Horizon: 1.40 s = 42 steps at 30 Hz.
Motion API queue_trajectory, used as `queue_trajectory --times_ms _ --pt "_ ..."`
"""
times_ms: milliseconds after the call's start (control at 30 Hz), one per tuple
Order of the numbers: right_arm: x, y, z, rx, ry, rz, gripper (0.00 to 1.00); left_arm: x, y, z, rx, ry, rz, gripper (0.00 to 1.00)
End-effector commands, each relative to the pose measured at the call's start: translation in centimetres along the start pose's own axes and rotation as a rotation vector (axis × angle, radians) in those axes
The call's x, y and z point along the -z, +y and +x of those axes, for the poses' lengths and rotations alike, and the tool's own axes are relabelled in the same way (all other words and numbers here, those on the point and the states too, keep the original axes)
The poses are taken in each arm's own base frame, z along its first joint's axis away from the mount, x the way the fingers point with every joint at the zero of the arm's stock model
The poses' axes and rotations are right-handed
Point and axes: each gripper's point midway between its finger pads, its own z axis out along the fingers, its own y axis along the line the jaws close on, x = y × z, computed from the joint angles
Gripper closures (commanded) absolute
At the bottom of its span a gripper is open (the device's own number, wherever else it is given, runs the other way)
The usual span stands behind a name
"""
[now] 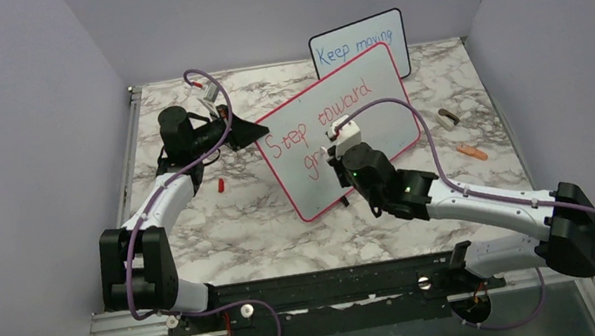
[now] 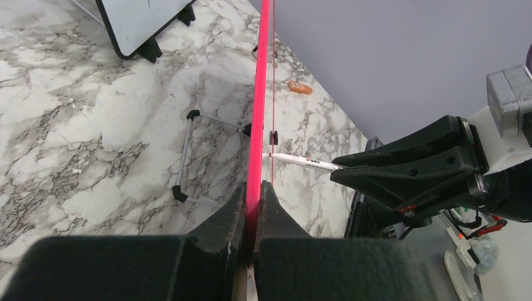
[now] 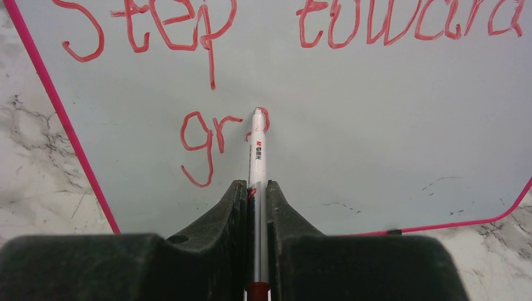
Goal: Write a sentence on the whiteboard
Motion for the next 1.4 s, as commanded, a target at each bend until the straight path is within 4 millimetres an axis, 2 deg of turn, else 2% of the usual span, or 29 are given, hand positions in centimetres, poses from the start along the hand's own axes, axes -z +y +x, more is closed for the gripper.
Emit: queue_trajectory --times_ms 0,700,1367 --pt "-0.1 1.2 -0.6 -0.008 0.003 -0.067 1.00 0.1 0.5 0.9 0.029 0.036 -0.003 1.00" --pt "0.9 0.4 3.2 0.007 0.106 -0.055 1.00 0.1 0.5 1.0 0.029 0.036 -0.003 1.00" --pt "1.0 -0.8 3.9 0.040 0.120 -0.002 1.00 0.1 0.5 1.0 0.032 0.039 -0.002 1.00"
